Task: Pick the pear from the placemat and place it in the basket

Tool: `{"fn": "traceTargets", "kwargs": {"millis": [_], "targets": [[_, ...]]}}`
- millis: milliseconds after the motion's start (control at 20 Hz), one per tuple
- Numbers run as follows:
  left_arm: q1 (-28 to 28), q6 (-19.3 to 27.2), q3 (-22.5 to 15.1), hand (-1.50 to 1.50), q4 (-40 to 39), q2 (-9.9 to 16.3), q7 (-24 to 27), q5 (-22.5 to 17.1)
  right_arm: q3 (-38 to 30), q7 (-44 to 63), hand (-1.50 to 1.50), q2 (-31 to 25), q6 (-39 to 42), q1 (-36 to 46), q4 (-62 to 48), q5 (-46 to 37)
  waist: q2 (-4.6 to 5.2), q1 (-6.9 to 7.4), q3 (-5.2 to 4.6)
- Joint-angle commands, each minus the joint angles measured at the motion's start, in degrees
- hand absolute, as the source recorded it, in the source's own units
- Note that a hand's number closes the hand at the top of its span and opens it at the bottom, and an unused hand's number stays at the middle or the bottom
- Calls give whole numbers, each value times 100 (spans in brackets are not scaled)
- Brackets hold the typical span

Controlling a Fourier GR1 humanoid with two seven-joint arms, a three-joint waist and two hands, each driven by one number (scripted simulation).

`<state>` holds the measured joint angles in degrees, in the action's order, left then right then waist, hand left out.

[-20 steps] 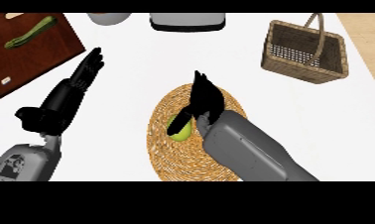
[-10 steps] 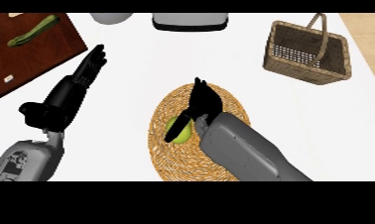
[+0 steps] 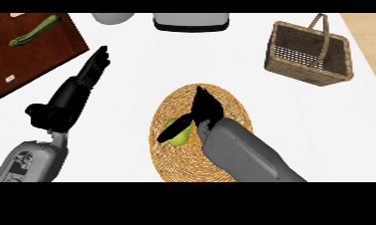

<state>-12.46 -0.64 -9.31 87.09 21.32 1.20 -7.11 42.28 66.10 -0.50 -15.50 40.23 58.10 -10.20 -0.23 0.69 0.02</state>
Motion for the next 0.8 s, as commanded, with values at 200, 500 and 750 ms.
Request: {"fn": "traceTargets", "kwargs": {"millis": [200,500,750], "targets": [[158,-30,27,0,7,-171,93,172,311,797,150,46,54,-17,204,546,19,9,-3],[431,-211,207,0,374,-6,61,99,434,308,150,41,-35,-154,-251,506,25,28,-3],[226,-310,257,0,33,-139,171,103,1193,454,150,39,166,105,-33,477,31,29,-5]]}}
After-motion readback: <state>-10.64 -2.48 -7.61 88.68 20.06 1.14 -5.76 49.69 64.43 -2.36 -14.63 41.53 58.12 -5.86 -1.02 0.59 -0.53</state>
